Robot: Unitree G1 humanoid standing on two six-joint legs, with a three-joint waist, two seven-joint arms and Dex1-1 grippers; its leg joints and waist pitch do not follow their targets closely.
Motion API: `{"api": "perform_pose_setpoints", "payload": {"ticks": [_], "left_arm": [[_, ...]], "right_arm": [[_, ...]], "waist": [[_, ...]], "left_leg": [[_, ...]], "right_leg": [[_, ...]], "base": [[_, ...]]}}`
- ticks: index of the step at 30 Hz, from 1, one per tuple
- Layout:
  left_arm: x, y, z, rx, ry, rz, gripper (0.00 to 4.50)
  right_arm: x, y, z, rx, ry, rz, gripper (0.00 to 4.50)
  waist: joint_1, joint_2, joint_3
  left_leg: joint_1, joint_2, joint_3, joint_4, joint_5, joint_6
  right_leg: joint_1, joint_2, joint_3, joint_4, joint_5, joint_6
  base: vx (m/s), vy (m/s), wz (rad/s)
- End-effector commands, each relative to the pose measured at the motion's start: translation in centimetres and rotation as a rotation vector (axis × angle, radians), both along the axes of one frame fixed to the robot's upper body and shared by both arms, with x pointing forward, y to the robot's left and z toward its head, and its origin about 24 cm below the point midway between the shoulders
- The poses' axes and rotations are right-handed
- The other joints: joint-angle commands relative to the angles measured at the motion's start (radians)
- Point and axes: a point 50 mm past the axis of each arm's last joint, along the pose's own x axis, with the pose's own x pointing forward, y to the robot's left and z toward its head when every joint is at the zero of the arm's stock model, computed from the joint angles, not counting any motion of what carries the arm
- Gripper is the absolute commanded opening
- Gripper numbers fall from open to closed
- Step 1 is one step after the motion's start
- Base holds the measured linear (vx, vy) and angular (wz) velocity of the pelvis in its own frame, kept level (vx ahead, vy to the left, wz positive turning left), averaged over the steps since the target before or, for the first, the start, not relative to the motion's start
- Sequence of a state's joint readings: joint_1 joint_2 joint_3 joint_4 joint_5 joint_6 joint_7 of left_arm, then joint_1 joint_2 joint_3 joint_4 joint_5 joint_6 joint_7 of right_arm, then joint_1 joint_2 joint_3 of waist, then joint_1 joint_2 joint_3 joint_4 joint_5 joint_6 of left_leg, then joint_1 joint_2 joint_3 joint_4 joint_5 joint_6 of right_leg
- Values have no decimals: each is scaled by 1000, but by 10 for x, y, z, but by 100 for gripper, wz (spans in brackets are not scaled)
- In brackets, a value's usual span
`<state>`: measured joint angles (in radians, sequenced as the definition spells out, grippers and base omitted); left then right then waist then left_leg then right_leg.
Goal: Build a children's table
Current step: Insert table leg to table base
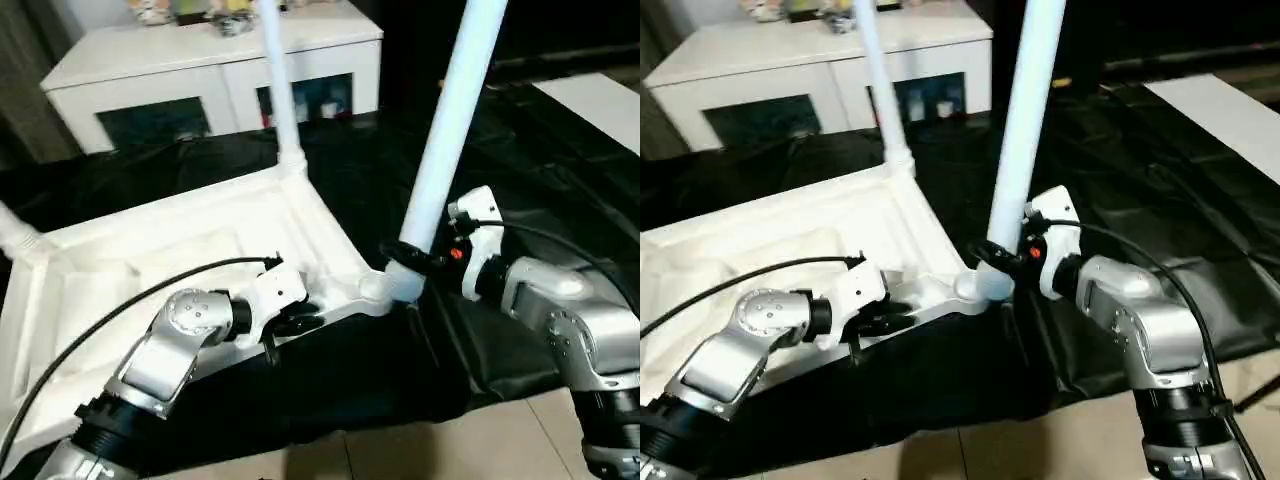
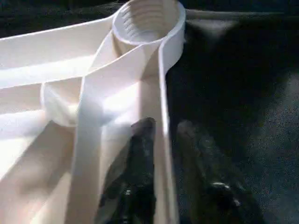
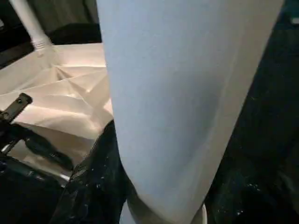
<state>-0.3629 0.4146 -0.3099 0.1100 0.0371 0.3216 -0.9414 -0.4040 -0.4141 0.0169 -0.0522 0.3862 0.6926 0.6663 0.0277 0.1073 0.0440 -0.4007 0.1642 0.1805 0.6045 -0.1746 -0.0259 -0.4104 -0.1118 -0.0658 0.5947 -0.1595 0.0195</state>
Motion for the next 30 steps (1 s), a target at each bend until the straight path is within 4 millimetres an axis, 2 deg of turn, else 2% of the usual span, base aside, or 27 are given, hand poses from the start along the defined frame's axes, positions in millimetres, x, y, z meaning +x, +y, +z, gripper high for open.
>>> {"api": "perform_pose_setpoints", "payload": {"ticks": [1,6,11,15,17,23,24,25,27,30], "left_arm": [[3,4,0,7,-5,12,98],[7,3,-6,3,13,14,98],[12,-5,-12,-26,27,27,98],[18,-15,-11,-42,12,19,98],[21,-20,-10,-44,2,12,98],[22,-25,-15,-14,11,-18,98],[22,-25,-17,1,14,-21,98],[22,-24,-19,14,18,-23,98],[21,-20,-24,67,29,-26,69],[20,-15,-28,101,49,-22,49]], "right_arm": [[2,5,5,7,-24,33,186],[6,8,5,10,-33,52,186],[10,9,3,11,-42,50,186],[12,9,4,11,-52,53,186],[12,9,5,10,-55,56,186],[11,5,1,-28,-61,55,186],[12,4,1,-29,-64,49,186],[12,4,0,-29,-65,46,186],[15,4,1,-9,-77,33,186],[17,7,0,15,-80,31,186]], "waist": [[5,-25,-67],[15,-30,-68],[20,-33,-68],[23,-35,-69],[24,-31,-69],[27,-37,-70],[25,-29,-70],[25,-31,-71],[26,-27,-71],[21,-28,-69]], "left_leg": [[23,48,-20,-81,-277,27],[26,49,-18,-81,-275,18],[24,49,-18,-80,-277,16],[24,48,-17,-79,-278,18],[23,48,-18,-79,-274,20],[21,48,-18,-76,-257,28],[21,48,-18,-76,-262,28],[22,48,-18,-76,-264,28],[23,48,-19,-76,-267,29],[22,48,-20,-78,-293,23]], "right_leg": [[38,-34,33,-69,-308,-190],[37,-34,35,-67,-279,-197],[40,-37,35,-69,-296,-195],[39,-36,35,-71,-302,-194],[41,-36,34,-70,-299,-192],[43,-37,33,-71,-295,-191],[42,-36,32,-74,-298,-190],[42,-36,32,-73,-296,-190],[43,-36,32,-71,-292,-194],[43,-36,31,-74,-315,-194]], "base": [[0,0,0],[0,0,0],[0,0,0],[0,0,0],[0,0,0],[0,0,0],[0,0,0],[0,0,0],[0,0,0],[0,0,0]]}}
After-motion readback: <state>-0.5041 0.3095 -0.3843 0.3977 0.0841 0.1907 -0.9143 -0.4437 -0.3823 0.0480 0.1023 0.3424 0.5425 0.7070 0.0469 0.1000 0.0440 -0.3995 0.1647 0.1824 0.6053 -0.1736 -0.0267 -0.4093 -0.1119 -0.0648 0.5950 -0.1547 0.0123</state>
